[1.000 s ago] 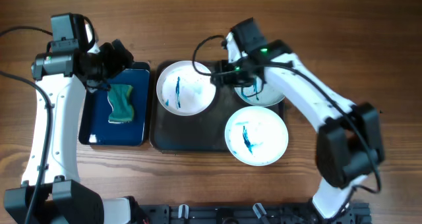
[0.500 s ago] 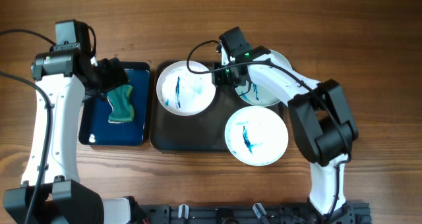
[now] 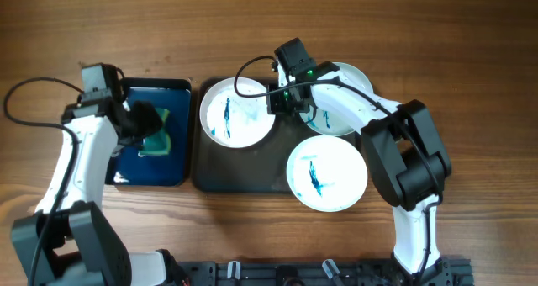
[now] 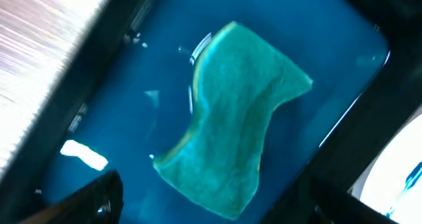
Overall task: Clean dirty plates on tray and stack at the side
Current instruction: 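Grasp the green sponge with left gripper, top-left plate rim with right, then hold the plate with the right gripper and scrub it with the left-held sponge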
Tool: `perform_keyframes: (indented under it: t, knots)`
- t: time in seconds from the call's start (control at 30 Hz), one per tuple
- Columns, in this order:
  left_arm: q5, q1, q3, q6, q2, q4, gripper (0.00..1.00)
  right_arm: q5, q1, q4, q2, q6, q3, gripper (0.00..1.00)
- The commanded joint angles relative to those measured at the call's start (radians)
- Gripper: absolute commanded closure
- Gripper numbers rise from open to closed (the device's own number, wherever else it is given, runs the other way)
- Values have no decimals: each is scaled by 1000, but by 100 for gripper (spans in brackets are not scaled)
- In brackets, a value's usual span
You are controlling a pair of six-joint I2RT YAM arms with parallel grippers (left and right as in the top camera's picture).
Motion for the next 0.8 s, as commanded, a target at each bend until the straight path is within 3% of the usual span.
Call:
perform_keyframes:
  t: [0.0,0.1,0.2,0.37,0.43,0.53,0.57,0.77]
  knots:
    - [31,-40,-46,82,39,179,22,-5,4,9,28,2,18,95]
    - [7,-101,-45,128,153,229,21,-5,4,13,28,26,18,96]
    - [-13,-119,-45,116,222,224,30,-4,4,14,28,26,18,96]
    - [-14,-119,-45,116,222,171,54,6,4,16,28,26,18,95]
    - [-14,-119,-16,98,217,127,72,6,4,21,28,26,18,95]
    - [-64,-119,87,98,209,25,81,6,4,21,28,25,18,95]
    - [-103,-119,119,99,209,-3,96,6,4,21,28,26,18,95]
    - [-82,-120,143,151,210,-63,96,6,4,24,28,26,18,96]
